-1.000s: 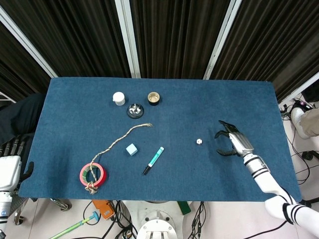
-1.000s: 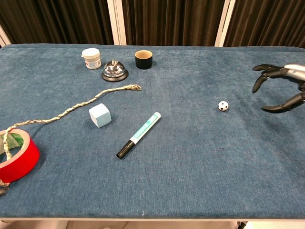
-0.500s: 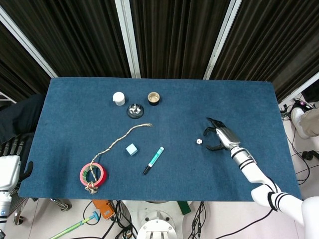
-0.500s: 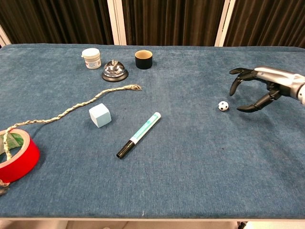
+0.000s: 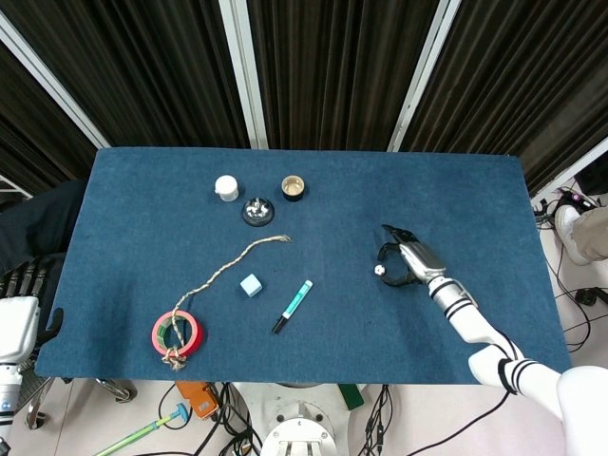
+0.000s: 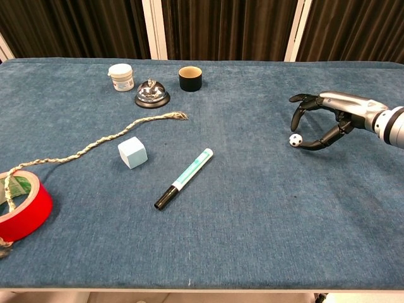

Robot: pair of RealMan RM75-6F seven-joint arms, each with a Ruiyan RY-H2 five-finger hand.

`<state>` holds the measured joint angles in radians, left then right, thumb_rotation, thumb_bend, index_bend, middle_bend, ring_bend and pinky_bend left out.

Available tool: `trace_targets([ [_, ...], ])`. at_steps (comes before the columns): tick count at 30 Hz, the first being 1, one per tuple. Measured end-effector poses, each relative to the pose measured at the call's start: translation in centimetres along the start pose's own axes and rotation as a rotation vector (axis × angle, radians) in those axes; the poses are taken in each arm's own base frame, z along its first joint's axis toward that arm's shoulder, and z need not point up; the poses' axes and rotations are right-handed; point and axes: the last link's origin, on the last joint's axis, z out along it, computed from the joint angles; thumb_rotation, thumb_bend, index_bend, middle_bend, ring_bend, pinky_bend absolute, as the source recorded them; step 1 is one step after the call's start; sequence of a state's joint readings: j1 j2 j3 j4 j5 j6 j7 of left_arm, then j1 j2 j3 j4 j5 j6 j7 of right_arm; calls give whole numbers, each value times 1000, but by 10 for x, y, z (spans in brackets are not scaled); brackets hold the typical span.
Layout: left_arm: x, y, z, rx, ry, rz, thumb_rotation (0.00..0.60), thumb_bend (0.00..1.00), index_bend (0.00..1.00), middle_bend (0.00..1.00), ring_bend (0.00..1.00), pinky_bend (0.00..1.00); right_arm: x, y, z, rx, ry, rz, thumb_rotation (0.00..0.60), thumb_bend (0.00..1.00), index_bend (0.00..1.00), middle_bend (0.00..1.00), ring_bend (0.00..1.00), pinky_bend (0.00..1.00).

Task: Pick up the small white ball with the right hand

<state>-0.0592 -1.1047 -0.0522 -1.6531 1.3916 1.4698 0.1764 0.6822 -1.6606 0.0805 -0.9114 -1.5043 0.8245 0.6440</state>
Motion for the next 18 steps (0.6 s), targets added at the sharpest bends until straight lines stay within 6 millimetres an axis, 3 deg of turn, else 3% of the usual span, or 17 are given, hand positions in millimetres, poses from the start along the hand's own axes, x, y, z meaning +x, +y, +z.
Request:
trace_targets([
  [18,0,-1,1,8,-1,-6,600,416,31,0,14,95,-5,-7,11,13,-24,4,600,423,574,40,61,51],
])
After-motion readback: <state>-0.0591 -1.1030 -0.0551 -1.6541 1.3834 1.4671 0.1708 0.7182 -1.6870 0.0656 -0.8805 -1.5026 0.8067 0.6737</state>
